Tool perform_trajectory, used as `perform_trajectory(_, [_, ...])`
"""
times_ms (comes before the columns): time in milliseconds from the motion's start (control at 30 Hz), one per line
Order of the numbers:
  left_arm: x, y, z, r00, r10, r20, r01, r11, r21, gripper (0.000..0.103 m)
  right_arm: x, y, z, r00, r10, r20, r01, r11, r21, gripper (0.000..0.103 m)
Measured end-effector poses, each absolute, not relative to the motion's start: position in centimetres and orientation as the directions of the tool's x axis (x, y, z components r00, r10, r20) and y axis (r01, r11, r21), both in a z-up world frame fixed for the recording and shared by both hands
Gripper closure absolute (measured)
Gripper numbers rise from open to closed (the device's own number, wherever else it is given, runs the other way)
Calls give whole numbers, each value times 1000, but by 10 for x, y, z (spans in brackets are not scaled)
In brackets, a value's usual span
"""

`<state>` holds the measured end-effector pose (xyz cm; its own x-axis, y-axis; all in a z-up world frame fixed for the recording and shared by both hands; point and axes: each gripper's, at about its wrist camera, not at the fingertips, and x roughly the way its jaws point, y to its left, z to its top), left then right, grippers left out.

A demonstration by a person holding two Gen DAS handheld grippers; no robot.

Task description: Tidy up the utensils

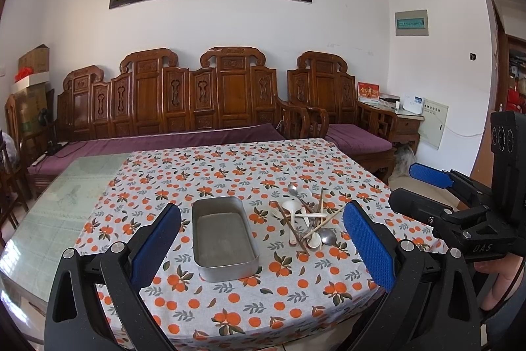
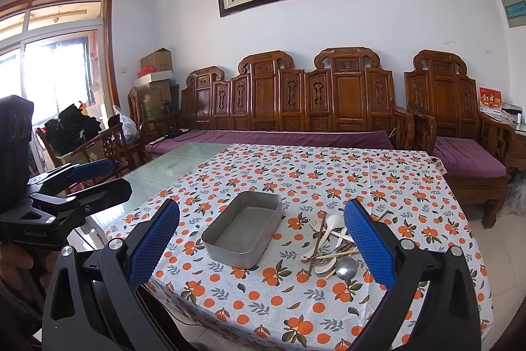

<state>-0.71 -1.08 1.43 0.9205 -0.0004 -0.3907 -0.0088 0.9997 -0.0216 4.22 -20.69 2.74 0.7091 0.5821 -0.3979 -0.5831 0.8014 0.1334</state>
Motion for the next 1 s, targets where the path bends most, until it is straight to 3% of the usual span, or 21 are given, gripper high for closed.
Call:
perform_trajectory(633, [-6, -12, 14, 919, -5, -393, -3, 1000, -21, 8, 36, -194, 31, 703, 588, -400, -589, 796, 137, 3])
perform_trajectory(1000, [23, -7, -15, 892, -16, -451, 4, 1000, -27, 8, 67, -194, 0, 690, 566, -452, -570, 809, 142, 3])
